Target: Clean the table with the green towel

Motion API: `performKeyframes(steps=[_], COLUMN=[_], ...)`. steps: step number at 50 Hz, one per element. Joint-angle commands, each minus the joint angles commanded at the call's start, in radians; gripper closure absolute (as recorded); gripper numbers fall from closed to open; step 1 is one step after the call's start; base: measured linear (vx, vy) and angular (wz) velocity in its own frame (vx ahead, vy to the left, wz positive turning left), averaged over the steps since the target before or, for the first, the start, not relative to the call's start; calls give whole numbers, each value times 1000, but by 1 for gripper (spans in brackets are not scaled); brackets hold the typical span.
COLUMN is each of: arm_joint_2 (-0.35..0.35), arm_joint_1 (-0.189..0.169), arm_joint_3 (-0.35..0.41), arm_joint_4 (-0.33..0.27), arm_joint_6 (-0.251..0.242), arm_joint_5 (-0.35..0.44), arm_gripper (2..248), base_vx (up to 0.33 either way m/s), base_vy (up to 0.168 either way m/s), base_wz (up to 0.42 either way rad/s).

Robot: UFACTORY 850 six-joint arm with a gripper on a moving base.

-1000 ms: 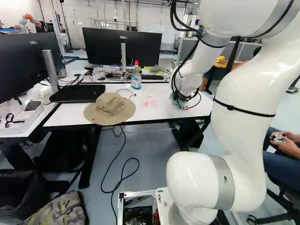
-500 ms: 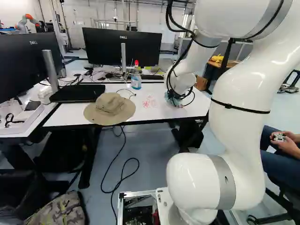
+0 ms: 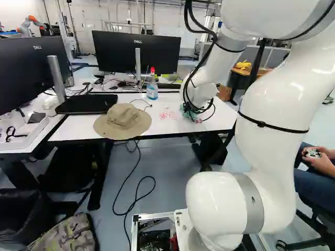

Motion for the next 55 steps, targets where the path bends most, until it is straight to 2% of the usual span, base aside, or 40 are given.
performKeyframes(steps=[12, 27, 39, 55], arm_joint_2=[4, -32, -32, 11], arm_joint_1=[-35, -81, -82, -77], arm_joint_3=[4, -36, -39, -29], arm_joint_4=[0, 0, 0, 0], arm_joint_6=[0, 0, 0, 0], arm_joint_5=[0, 0, 0, 0], arm_gripper=[188, 188, 188, 188], base_vx=[0, 0, 0, 0], base_vy=[0, 0, 0, 0], base_wz=[0, 0, 0, 0])
